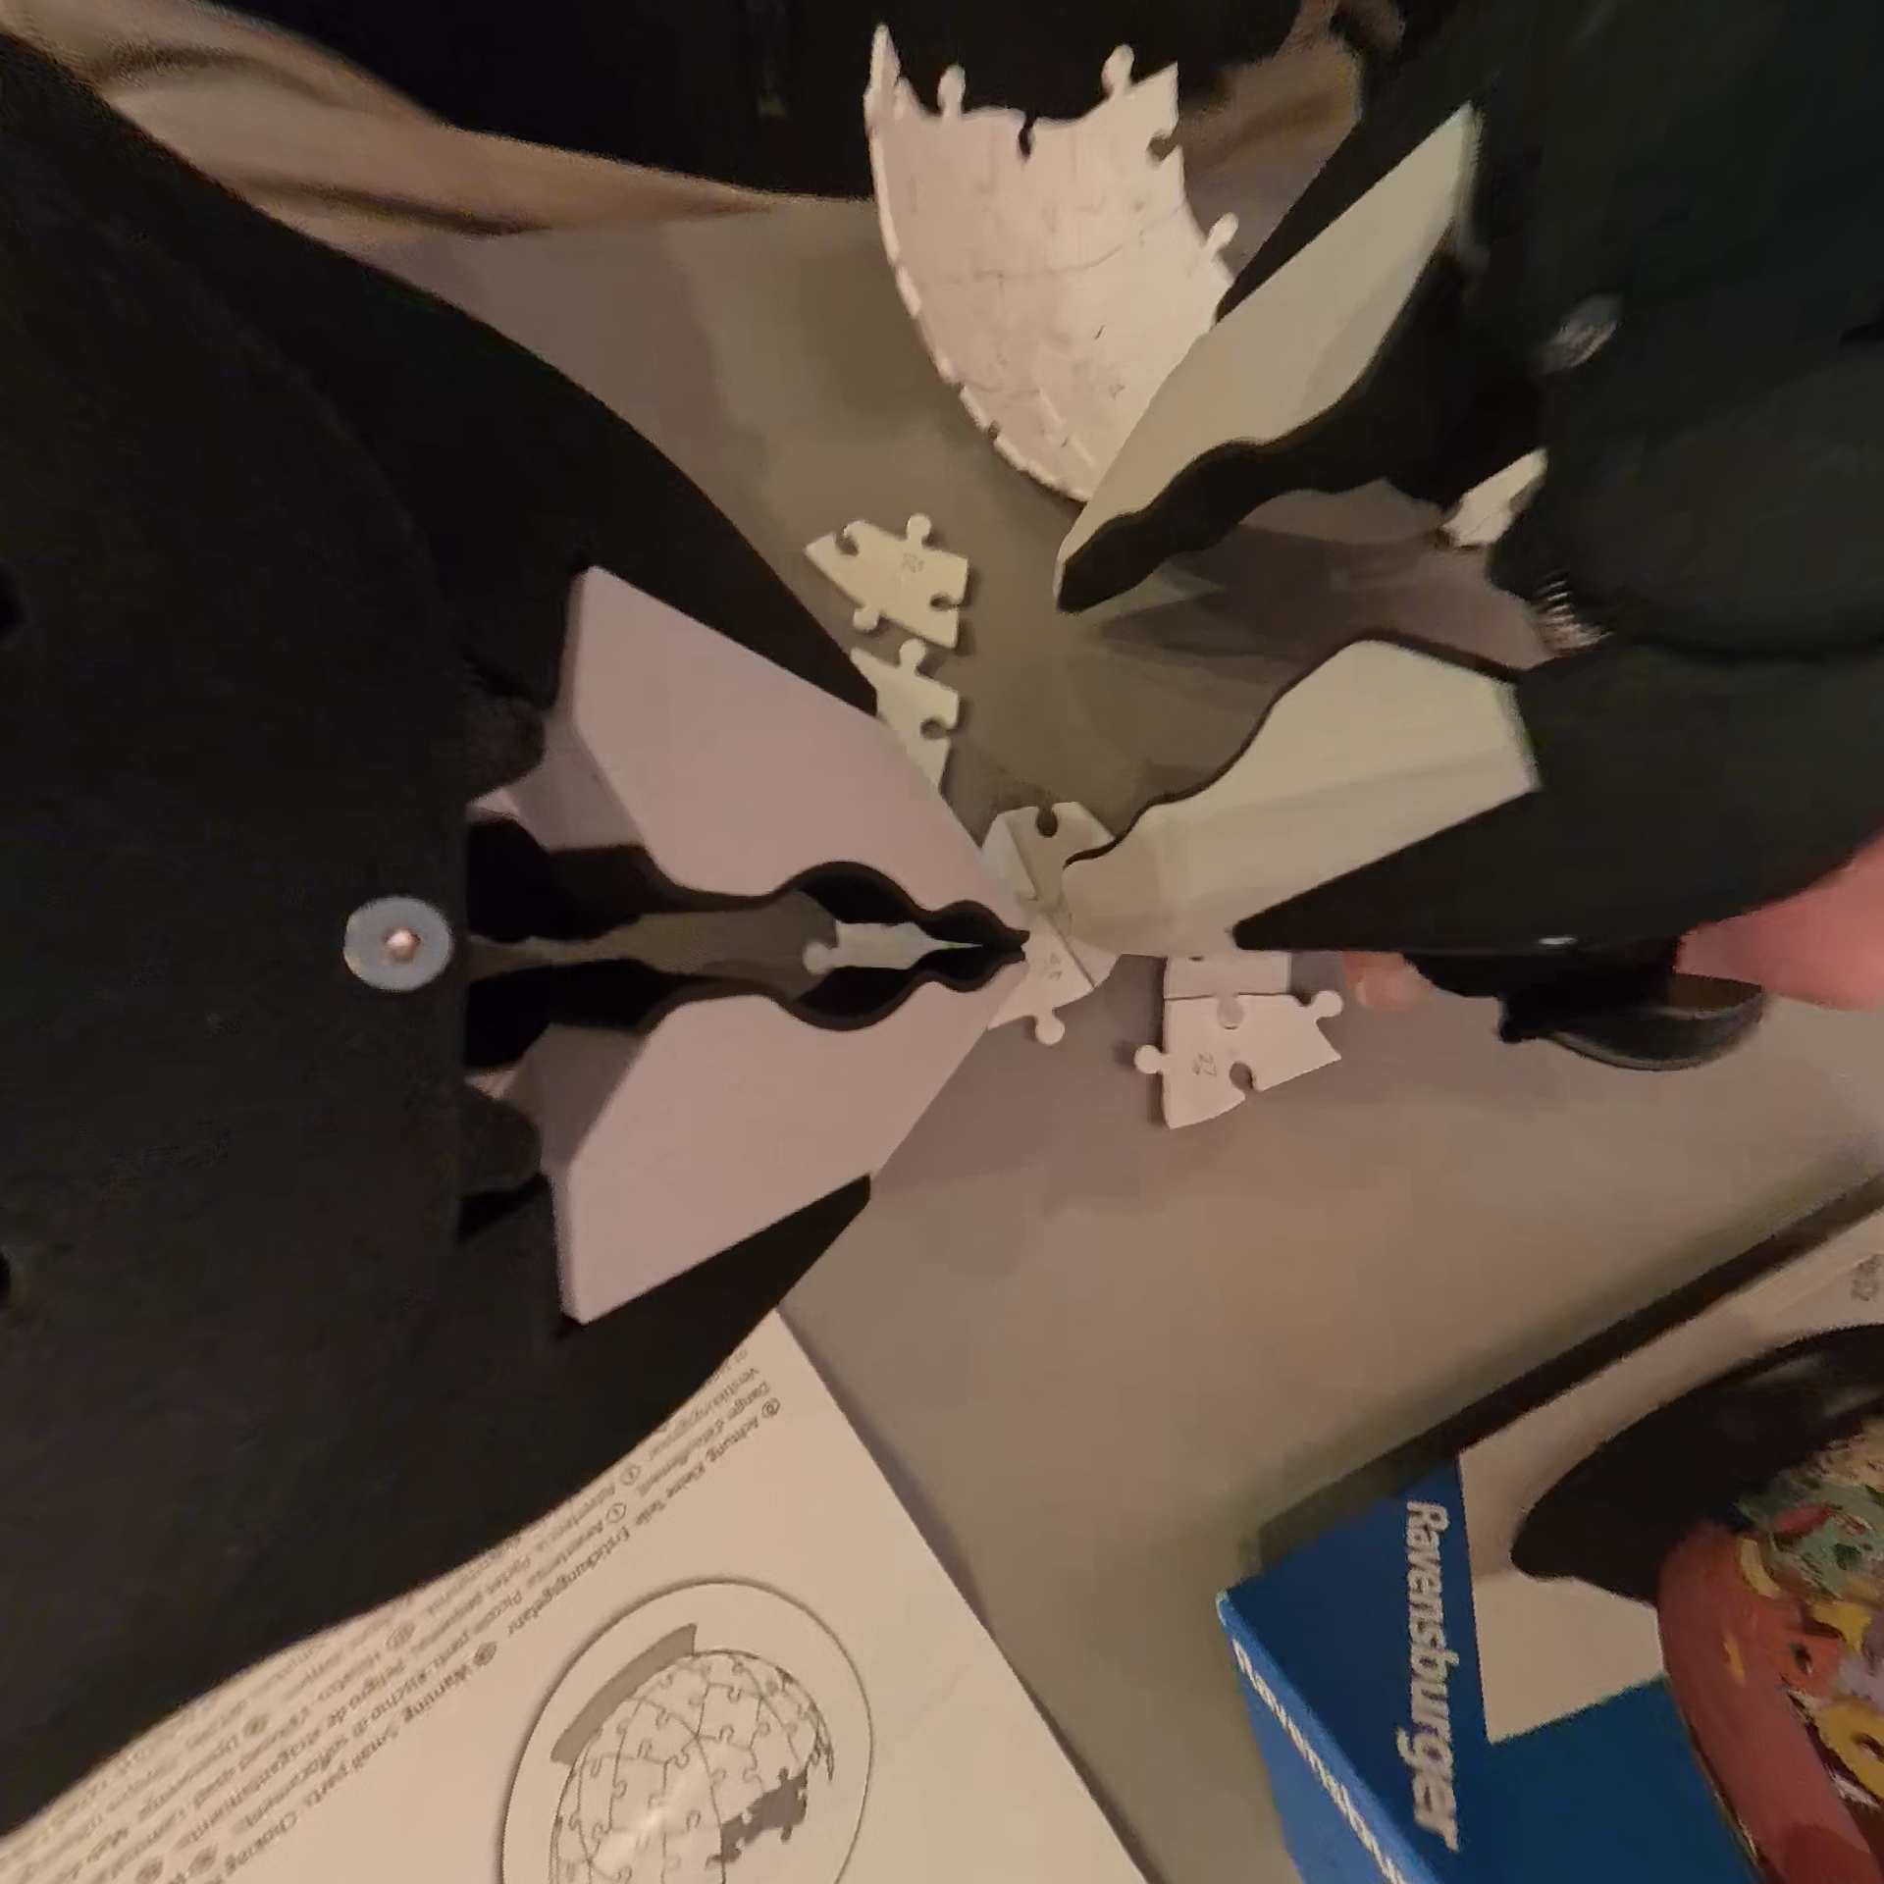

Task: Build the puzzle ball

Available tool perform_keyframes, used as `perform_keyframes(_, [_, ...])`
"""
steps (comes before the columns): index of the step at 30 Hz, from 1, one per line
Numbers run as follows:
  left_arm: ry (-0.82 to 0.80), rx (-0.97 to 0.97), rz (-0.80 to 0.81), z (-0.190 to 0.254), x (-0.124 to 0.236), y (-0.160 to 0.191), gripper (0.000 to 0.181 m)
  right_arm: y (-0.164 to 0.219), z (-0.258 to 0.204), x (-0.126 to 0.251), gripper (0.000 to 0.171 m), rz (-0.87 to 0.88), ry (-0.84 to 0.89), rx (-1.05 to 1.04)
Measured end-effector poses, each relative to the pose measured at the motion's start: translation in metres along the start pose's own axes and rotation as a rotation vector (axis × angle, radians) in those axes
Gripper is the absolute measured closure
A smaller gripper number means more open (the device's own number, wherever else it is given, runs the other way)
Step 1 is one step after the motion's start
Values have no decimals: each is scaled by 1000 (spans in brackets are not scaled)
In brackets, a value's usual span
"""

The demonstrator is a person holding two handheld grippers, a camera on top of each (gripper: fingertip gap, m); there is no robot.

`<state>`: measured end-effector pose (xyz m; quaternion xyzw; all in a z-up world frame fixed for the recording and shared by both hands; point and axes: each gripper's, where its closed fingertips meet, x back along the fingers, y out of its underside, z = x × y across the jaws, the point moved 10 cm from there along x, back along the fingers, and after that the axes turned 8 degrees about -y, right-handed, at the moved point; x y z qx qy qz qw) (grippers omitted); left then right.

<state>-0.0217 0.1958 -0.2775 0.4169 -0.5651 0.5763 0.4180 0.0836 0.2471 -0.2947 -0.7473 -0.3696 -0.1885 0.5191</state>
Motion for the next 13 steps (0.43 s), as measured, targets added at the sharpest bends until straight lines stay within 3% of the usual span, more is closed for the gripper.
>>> perform_keyframes(1, [-1,1,-1,0,0,0,114,0,0,2,171,10,3,-8])
perform_keyframes(13, [-2,-7,-33,3,2,1,115,9,-6,13,171,-94,63,0])
